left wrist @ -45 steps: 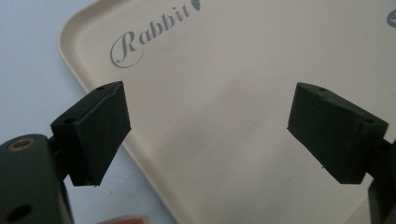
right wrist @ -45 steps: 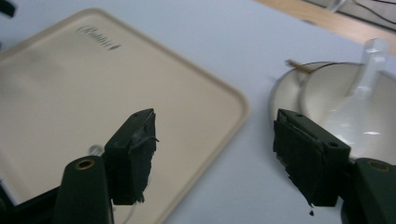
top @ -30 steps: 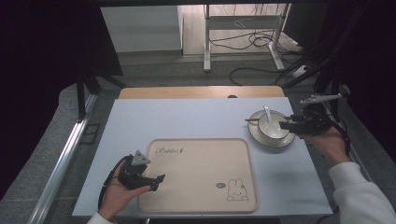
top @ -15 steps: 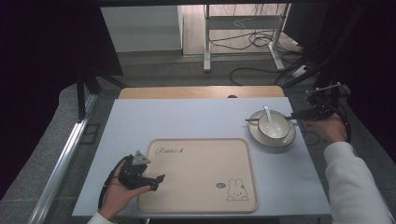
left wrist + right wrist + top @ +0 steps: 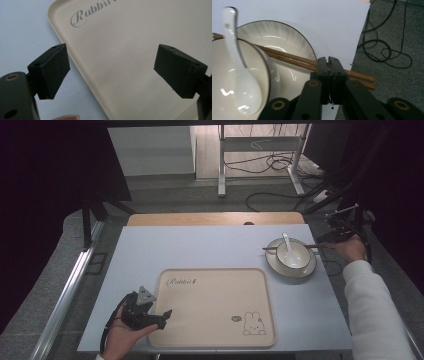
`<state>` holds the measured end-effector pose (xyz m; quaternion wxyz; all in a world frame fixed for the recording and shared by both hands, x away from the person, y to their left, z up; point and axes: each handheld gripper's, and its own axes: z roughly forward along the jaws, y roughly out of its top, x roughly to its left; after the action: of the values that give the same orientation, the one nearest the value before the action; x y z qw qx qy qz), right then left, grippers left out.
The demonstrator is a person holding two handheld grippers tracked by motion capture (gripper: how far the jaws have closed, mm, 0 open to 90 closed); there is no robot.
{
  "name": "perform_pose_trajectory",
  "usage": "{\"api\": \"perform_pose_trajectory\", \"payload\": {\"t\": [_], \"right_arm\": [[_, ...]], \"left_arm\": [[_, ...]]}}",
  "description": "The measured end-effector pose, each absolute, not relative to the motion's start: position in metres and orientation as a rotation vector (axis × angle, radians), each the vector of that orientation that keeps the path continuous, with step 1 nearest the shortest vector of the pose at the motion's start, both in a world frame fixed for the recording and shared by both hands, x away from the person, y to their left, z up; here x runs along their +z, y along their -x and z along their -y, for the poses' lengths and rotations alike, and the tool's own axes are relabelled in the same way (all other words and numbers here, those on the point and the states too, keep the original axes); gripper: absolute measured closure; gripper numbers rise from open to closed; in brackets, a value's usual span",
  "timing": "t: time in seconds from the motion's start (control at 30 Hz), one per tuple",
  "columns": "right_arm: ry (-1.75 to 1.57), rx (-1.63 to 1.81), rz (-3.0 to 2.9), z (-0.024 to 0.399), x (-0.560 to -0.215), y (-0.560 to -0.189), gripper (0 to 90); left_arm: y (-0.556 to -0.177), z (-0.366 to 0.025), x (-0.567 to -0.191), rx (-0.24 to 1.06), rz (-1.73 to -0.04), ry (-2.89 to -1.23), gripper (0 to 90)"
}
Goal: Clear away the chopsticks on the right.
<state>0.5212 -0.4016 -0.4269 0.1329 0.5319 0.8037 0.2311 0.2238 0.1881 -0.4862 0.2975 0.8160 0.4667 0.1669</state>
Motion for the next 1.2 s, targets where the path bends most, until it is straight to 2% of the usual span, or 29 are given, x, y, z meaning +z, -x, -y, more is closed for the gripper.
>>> {"api": "perform_pose_trajectory", "payload": {"t": [0.3, 0.63, 1.2], "right_arm": [[-1.53, 0.579, -2.338, 0.397, -0.445, -0.548, 89.5], [-1.537, 0.55, -2.335, 0.397, -0.459, -0.561, 89.4], [-1.591, 0.45, -2.377, 0.4, -0.466, -0.551, 89.6]], "left_arm": [[-0.226, -0.189, -0.486, 0.462, -1.261, -2.154, 13.4], [-0.231, -0.189, -0.489, 0.449, -1.256, -2.168, 13.4], [-0.233, -0.19, -0.489, 0.443, -1.219, -2.189, 13.7]]}}
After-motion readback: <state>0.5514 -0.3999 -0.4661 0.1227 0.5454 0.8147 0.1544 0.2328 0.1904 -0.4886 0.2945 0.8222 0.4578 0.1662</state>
